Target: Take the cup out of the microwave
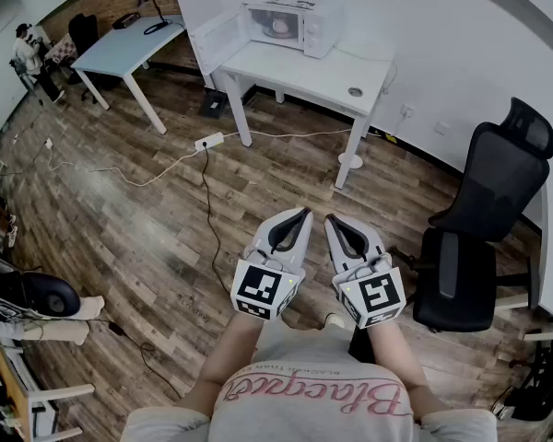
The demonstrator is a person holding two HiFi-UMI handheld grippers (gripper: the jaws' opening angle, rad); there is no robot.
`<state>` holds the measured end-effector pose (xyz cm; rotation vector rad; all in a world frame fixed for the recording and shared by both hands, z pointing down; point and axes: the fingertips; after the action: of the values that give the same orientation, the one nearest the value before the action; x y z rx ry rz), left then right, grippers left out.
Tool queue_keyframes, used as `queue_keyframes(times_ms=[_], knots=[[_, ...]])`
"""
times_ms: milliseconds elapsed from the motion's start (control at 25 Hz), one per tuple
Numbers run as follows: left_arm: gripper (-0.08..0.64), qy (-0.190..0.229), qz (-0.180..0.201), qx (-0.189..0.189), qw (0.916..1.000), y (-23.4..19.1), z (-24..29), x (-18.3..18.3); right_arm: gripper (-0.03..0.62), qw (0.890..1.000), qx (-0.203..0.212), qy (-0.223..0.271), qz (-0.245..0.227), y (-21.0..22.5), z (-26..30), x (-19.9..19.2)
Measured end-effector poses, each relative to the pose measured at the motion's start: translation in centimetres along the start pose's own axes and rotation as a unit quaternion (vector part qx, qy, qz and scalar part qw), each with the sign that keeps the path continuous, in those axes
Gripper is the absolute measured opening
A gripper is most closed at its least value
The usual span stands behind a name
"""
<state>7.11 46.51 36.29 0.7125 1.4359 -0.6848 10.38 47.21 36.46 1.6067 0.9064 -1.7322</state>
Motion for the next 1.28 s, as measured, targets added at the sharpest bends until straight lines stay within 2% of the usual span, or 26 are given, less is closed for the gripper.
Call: queue_keyframes(times_ms=[320,600,960,1280], knots=[[0.003,0.004,0.011,0.045,0.9989,4.9,4.0,0.7,0.009,0.999,0.032,0.001,-0.015,5.8,-3.7,-0.3],[0.005,-0.010,0.013,0.078,0.9968,7.1,6.1,-0.1,0.009,0.997,0.076,0.015,0.002,8.3,-5.0,-0.9],[0.004,-0.014,-0.002,0.094,0.9955,5.1,8.8,-0.8,0.009,0.996,0.082,0.018,0.006,11.0,-2.8,-1.1],[0.005,-0.013,-0.003,0.095,0.9953,0.1,10.7,-1.1,0.009,0.996,0.090,0.015,0.007,10.9,2.4,-1.6]])
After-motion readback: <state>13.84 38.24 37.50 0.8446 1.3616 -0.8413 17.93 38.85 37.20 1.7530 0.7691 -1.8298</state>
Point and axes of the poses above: the fingertips, and each gripper's own axes: z forward along the fingers, y to its right, x out of its top, and after that the axes turned 5 degrees about -x, right-handed
